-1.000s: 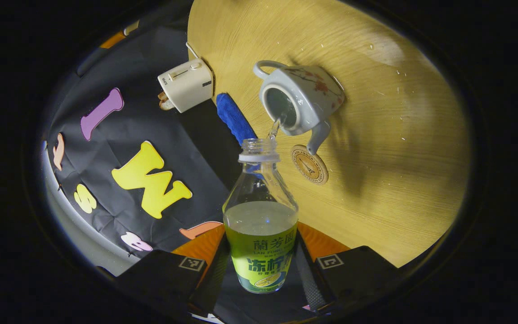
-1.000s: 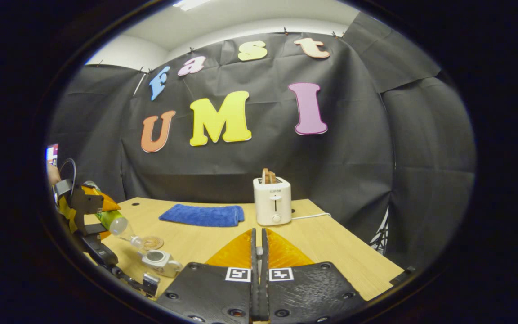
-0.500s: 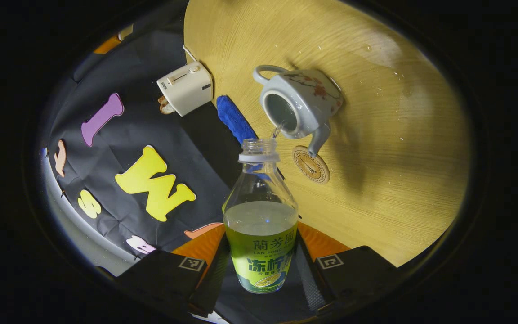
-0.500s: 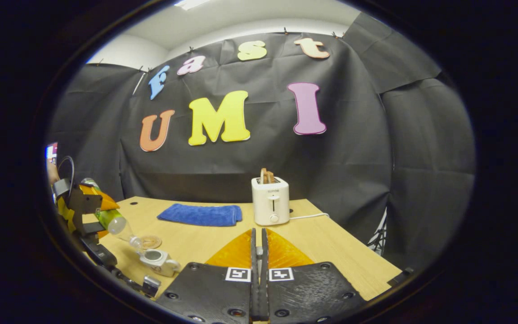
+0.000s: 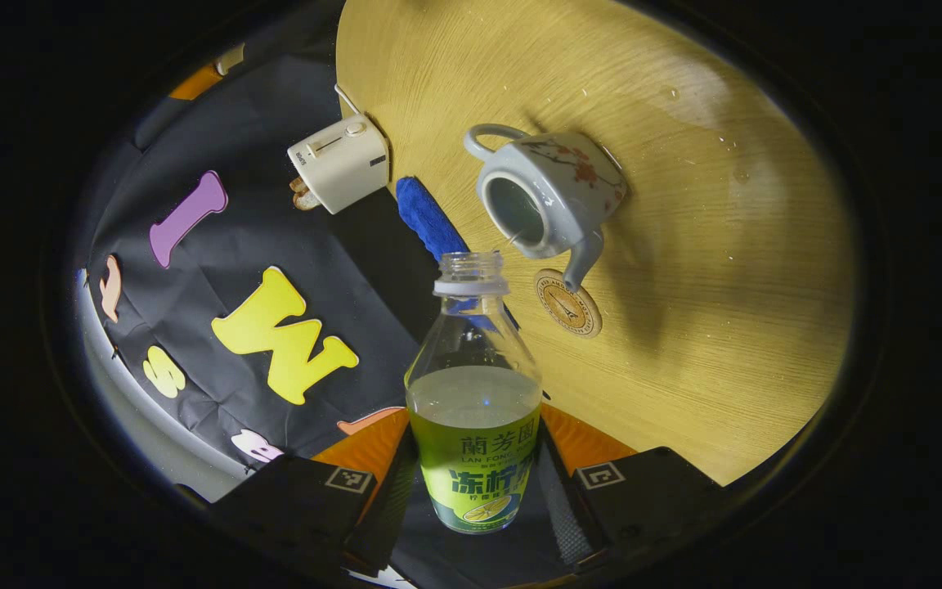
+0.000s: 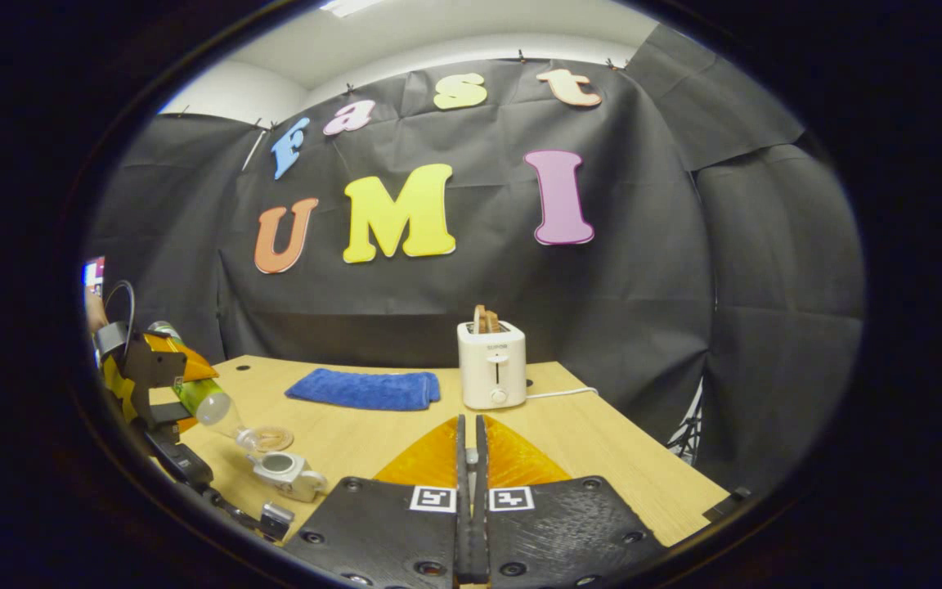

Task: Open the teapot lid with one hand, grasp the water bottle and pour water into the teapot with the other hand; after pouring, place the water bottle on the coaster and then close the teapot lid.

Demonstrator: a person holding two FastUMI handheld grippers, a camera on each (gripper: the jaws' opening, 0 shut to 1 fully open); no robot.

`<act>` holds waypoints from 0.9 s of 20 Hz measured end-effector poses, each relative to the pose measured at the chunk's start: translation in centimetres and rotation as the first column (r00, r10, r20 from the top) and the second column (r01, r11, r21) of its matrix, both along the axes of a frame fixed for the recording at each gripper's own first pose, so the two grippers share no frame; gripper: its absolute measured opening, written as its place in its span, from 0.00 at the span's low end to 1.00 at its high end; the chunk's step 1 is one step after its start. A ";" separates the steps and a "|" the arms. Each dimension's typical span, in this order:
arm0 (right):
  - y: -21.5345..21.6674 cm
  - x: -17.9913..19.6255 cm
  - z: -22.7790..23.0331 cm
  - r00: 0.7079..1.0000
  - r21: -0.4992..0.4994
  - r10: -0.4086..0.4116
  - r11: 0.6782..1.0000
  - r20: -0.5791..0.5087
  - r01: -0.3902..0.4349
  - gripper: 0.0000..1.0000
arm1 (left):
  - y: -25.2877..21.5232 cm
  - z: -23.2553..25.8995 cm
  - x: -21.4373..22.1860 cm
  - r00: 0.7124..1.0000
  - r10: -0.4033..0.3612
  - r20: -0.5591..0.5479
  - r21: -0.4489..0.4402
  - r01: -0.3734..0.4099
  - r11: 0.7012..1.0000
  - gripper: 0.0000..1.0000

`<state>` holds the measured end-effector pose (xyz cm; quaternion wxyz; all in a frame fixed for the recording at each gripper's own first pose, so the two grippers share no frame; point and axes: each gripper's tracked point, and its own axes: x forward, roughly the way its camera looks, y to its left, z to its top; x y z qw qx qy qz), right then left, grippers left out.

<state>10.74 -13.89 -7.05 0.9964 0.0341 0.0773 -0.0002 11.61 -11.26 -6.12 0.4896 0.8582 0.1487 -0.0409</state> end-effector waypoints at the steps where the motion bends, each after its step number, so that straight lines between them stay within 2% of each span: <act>1: 0.1 0.0 0.1 1.000 -0.002 0.001 1.000 0.000 -0.001 0.00 | 0.0 0.0 0.0 1.000 -0.002 0.003 -0.004 0.002 1.000 0.75; 6: -0.1 0.0 0.0 1.000 -0.006 -0.005 1.000 0.000 0.005 0.00 | -0.1 1.3 0.2 0.999 -0.015 0.043 -0.074 0.019 0.997 0.75; 9: -0.1 0.0 -0.1 1.000 -0.014 -0.009 1.000 -0.003 0.009 0.00 | -0.2 2.2 0.3 0.997 -0.019 0.077 -0.176 0.032 0.984 0.75; 11: -0.1 0.0 -0.1 1.000 -0.022 -0.012 1.000 -0.002 0.012 0.00 | -0.4 2.7 0.2 0.995 -0.016 0.095 -0.278 0.042 0.960 0.75; 13: 0.0 0.0 0.1 1.000 -0.030 -0.013 0.999 0.002 0.013 0.00 | -0.2 3.1 0.1 0.994 0.005 0.108 -0.413 0.040 0.910 0.75; 14: 0.0 -0.1 0.0 1.000 -0.033 -0.014 0.999 0.003 0.014 0.00 | -0.2 3.4 0.1 0.993 0.015 0.113 -0.481 0.042 0.876 0.75; 16: 0.0 -0.1 0.1 1.000 -0.034 -0.014 0.999 0.005 0.014 0.00 | 0.1 4.6 0.2 0.990 0.048 0.135 -0.605 0.044 0.795 0.75; 18: 0.0 -0.1 0.3 1.000 -0.022 -0.018 1.000 0.011 0.018 0.00 | 0.7 6.0 0.6 0.982 0.086 0.168 -0.710 0.060 0.702 0.75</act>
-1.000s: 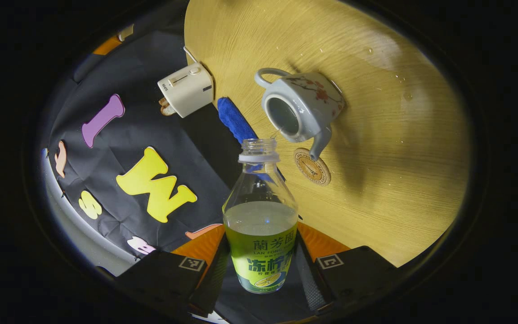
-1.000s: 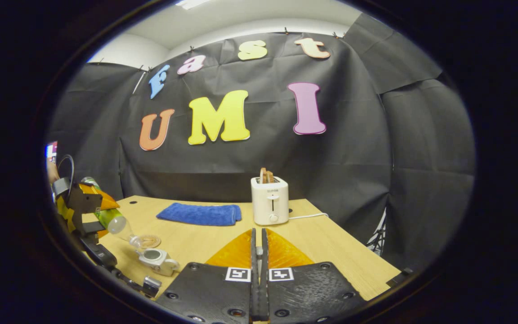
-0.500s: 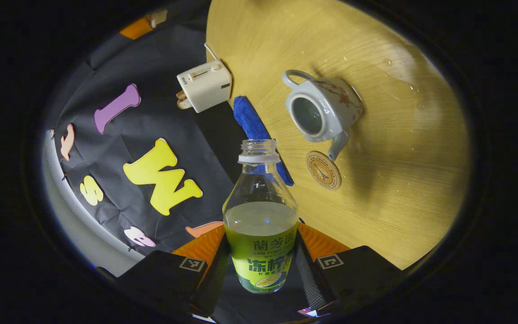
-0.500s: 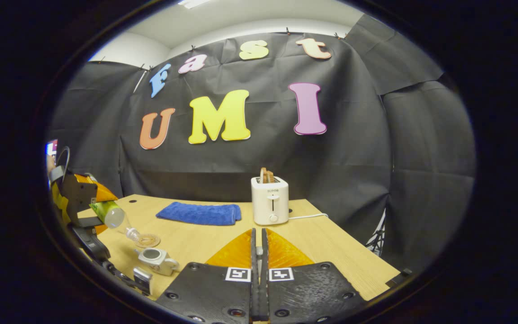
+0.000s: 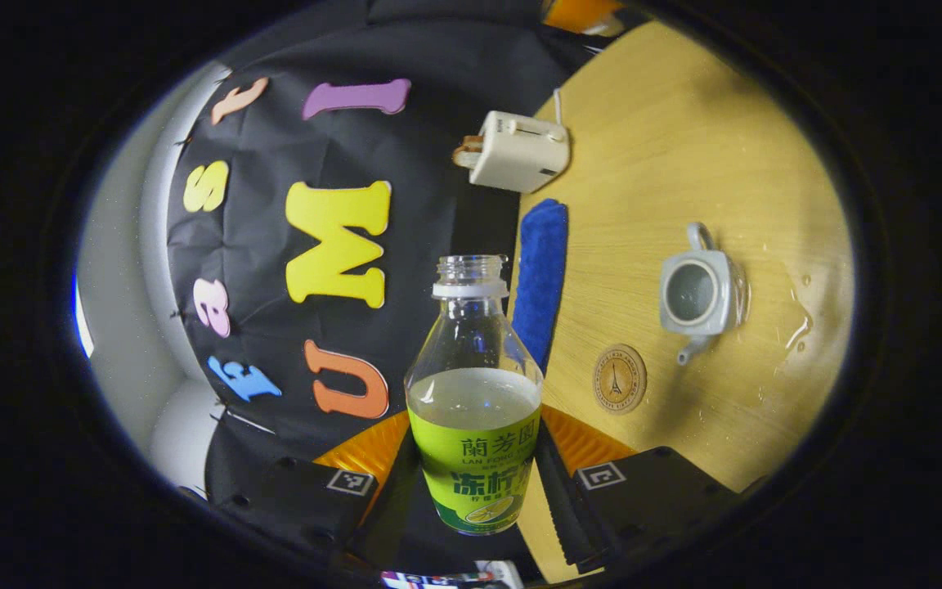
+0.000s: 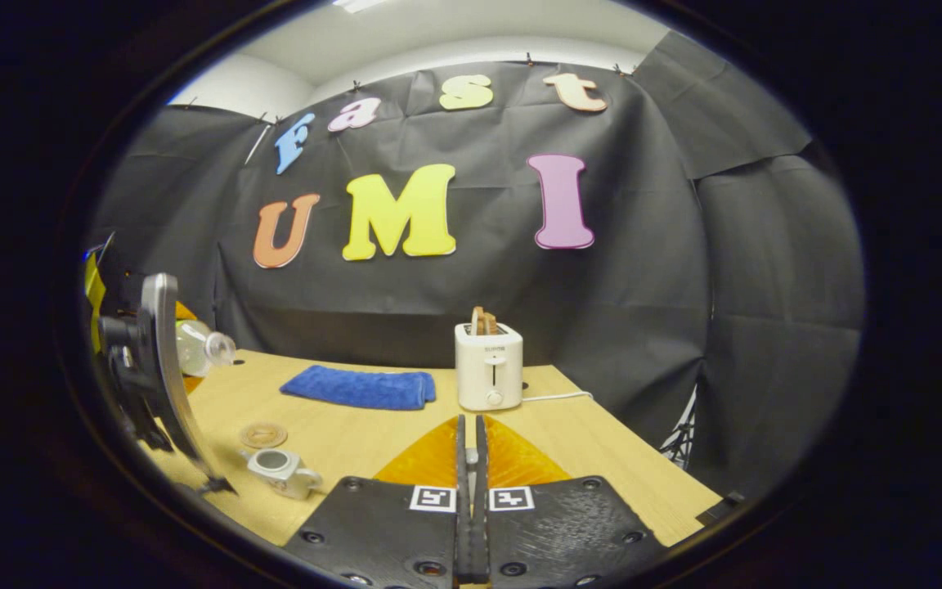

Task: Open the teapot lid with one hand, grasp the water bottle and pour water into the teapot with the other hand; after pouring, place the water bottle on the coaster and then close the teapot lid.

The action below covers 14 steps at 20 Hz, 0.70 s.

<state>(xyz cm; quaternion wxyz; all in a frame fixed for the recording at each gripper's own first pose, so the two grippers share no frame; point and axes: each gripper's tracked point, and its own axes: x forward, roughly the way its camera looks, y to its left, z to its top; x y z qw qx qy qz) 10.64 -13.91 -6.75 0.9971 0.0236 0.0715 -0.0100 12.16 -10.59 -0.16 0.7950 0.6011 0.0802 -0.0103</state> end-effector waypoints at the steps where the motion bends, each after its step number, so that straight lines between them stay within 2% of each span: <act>1: 0.2 -0.1 0.2 1.000 0.005 0.005 1.000 0.001 -0.005 0.00 | 0.2 0.6 0.2 1.000 0.004 0.025 -0.084 -0.002 0.997 0.75; 3: 0.3 -0.2 0.2 1.000 0.005 0.007 1.000 0.002 -0.007 0.00 | 0.4 1.9 0.8 0.997 0.011 0.072 -0.262 0.008 0.965 0.75; 4: 0.3 -0.1 0.2 1.000 0.001 0.005 1.000 0.003 -0.005 0.00 | 0.2 2.3 1.3 0.995 0.013 0.096 -0.352 0.022 0.936 0.75; 6: 0.3 -0.2 0.1 1.000 -0.006 0.007 1.000 0.002 -0.007 0.00 | -0.1 3.3 1.9 0.989 0.010 0.149 -0.518 0.069 0.853 0.75; 7: 0.3 -0.1 0.1 1.000 -0.008 0.008 1.000 0.001 -0.008 0.00 | -0.5 3.5 2.6 0.987 -0.003 0.159 -0.589 0.097 0.803 0.79; 8: 0.3 -0.2 0.2 1.000 -0.009 0.009 1.000 0.001 -0.009 0.00 | -0.7 3.6 3.3 0.986 -0.005 0.170 -0.660 0.117 0.742 0.75; 9: 0.3 -0.1 0.0 1.000 -0.010 0.010 1.000 0.000 -0.010 0.00 | -1.1 2.7 4.2 0.990 -0.022 0.141 -0.710 0.116 0.695 0.75; 10: 0.3 -0.1 0.0 1.000 -0.012 0.010 1.000 -0.002 -0.010 0.00 | -0.6 2.0 4.9 0.992 -0.001 0.125 -0.750 0.095 0.655 0.71; 11: 0.3 -0.1 0.0 1.000 -0.013 0.009 1.000 -0.004 -0.009 0.00 | -0.2 1.2 5.5 0.994 0.017 0.110 -0.790 0.077 0.608 0.76; 14: 0.3 -0.1 0.0 1.000 -0.009 0.004 1.000 -0.005 -0.005 0.00 | -0.3 -1.0 7.8 0.995 0.018 0.097 -0.914 0.082 0.397 0.76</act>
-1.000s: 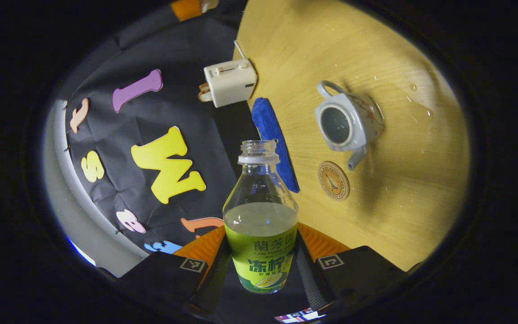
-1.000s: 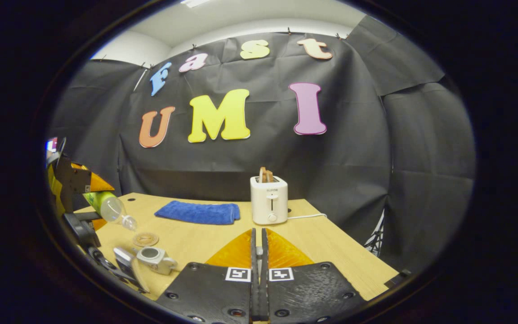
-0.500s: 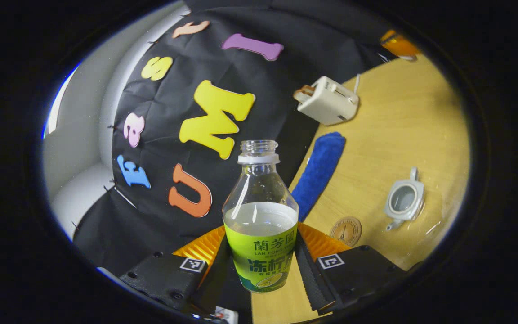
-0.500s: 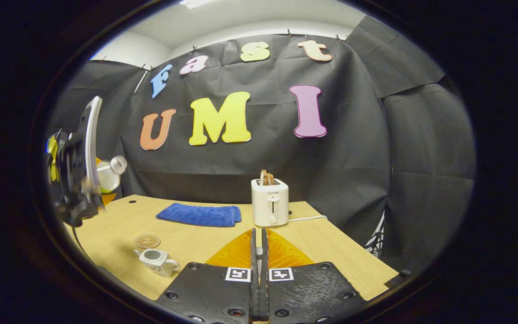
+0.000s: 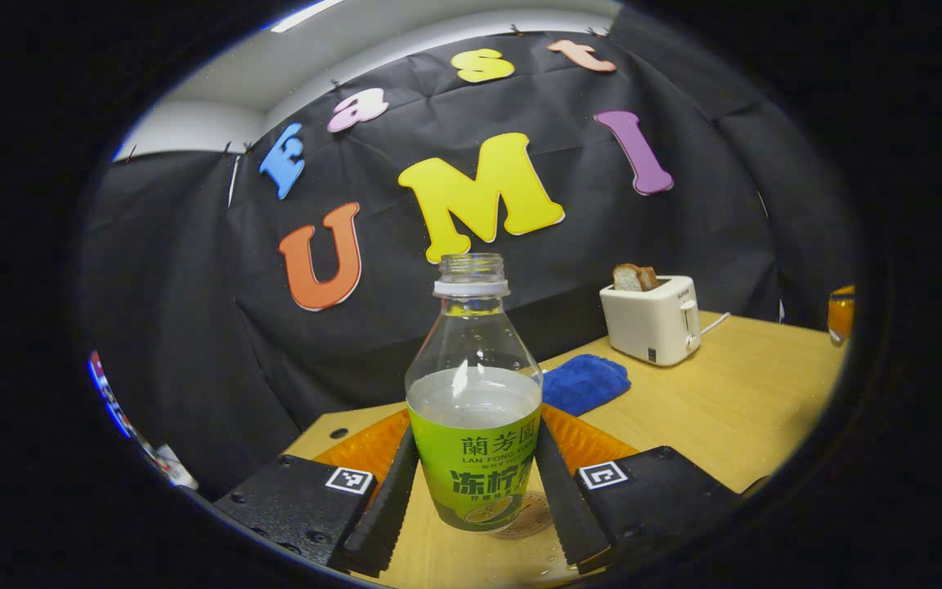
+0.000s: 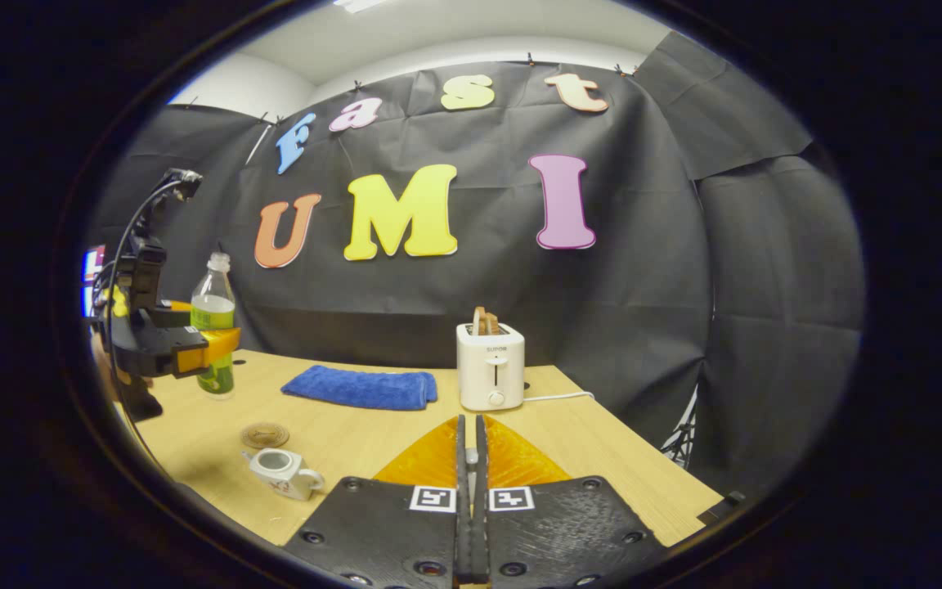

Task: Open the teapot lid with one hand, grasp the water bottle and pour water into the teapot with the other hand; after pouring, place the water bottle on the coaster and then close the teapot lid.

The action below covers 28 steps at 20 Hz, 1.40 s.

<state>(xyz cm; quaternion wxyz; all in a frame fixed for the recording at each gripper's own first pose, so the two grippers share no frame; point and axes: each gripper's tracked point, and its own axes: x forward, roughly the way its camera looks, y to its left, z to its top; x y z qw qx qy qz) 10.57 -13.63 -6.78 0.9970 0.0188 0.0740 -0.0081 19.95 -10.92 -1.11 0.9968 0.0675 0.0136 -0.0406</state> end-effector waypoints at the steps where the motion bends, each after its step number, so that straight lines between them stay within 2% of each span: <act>1: -0.1 0.1 -0.1 1.000 0.001 -0.004 1.000 -0.002 0.004 0.00 | -0.1 -0.7 0.6 1.000 -0.002 0.008 -0.074 0.002 0.997 0.76; 3: -0.1 0.1 -0.3 1.000 0.001 -0.009 1.000 -0.008 0.009 0.00 | -0.4 -2.2 1.8 1.000 -0.008 0.000 -0.184 0.008 0.983 0.77; 6: -0.4 0.2 -0.7 1.000 0.010 -0.019 1.000 -0.017 0.019 0.00 | 0.0 -4.5 2.5 1.000 0.010 -0.029 -0.225 -0.016 0.974 0.77; 13: -0.5 1.0 -2.0 0.999 0.006 -0.019 1.000 -0.045 0.019 0.00 | 1.0 -7.1 4.3 0.998 0.023 -0.055 -0.196 -0.033 0.980 0.78; 18: 0.2 1.1 -2.2 0.999 -0.007 -0.008 1.000 -0.044 0.008 0.00 | 0.5 -8.4 3.9 0.996 -0.021 -0.087 -0.216 0.002 0.976 0.80; 21: 0.7 0.9 -2.0 0.999 -0.022 0.001 1.000 -0.040 -0.002 0.00 | 0.9 -8.5 3.7 0.995 -0.010 -0.098 -0.199 -0.010 0.980 0.81; 22: 0.9 0.9 -1.7 0.999 -0.025 0.005 1.000 -0.035 -0.006 0.00 | 1.2 -8.3 3.6 0.996 0.000 -0.094 -0.192 -0.018 0.981 0.89; 24: 1.2 0.8 -1.6 1.000 -0.031 0.007 0.999 -0.028 -0.008 0.00 | 1.3 -7.3 3.0 0.997 0.003 -0.077 -0.180 -0.017 0.984 0.98; 28: 2.4 0.6 -1.7 0.999 -0.037 0.031 0.999 -0.033 -0.033 0.00 | 1.3 -4.5 0.9 0.999 -0.012 -0.048 -0.209 0.001 0.978 0.97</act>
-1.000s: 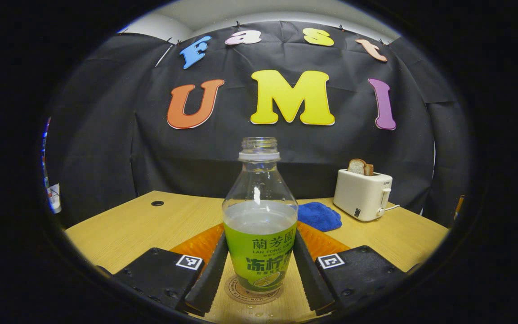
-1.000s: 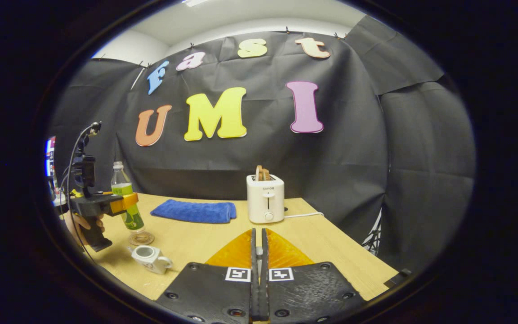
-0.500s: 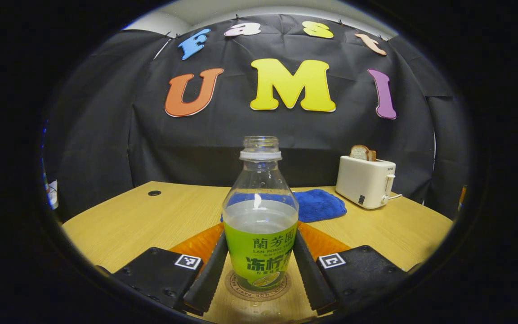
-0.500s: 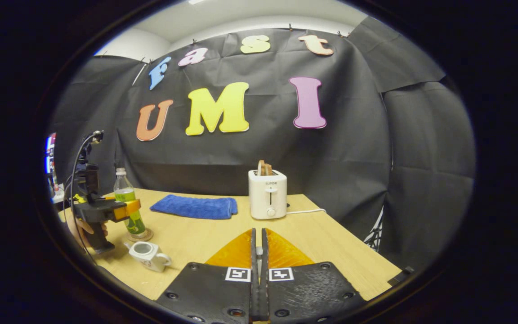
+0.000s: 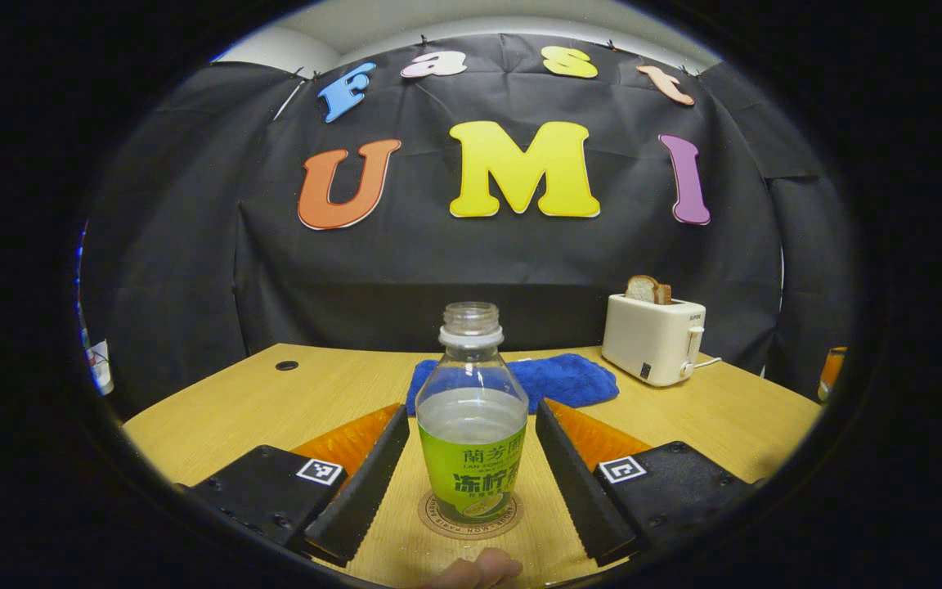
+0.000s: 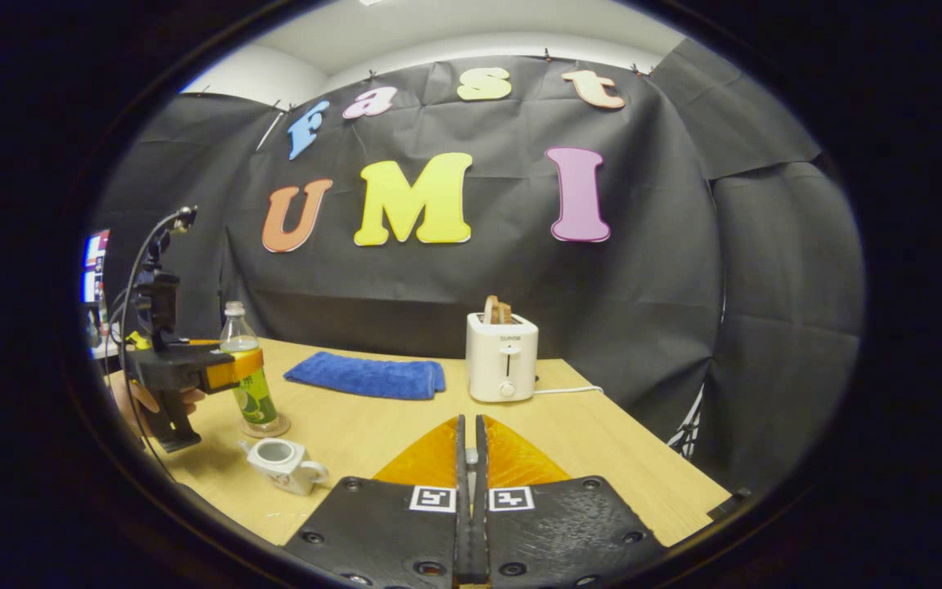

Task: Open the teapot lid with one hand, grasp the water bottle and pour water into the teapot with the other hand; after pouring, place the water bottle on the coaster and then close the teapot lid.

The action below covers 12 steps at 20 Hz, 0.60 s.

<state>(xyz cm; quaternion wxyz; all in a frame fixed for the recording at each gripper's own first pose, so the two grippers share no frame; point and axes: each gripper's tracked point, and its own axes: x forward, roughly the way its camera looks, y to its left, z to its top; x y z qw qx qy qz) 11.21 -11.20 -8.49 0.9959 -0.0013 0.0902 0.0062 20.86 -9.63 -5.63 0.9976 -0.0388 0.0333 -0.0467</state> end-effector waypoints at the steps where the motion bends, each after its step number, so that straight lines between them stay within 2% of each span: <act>1: 0.3 -0.1 0.1 1.000 -0.004 0.004 1.000 0.001 -0.004 0.00 | -0.1 0.8 -0.7 1.000 -0.003 0.011 -0.012 0.003 1.000 0.97; 6: 2.4 -0.4 0.8 0.999 0.014 0.038 0.999 0.033 -0.038 0.00 | 2.0 3.6 -4.5 0.997 0.060 0.046 0.022 -0.061 0.998 0.98; 9: 4.9 -0.2 0.0 0.995 0.056 0.096 0.994 0.019 -0.097 0.00 | 3.0 5.1 -7.0 0.993 0.077 0.084 0.013 -0.078 0.997 0.97; 12: 8.2 0.0 -1.0 0.983 0.132 0.185 0.974 0.006 -0.184 0.00 | 4.3 4.8 -9.4 0.993 0.078 0.093 -0.032 -0.075 0.997 0.97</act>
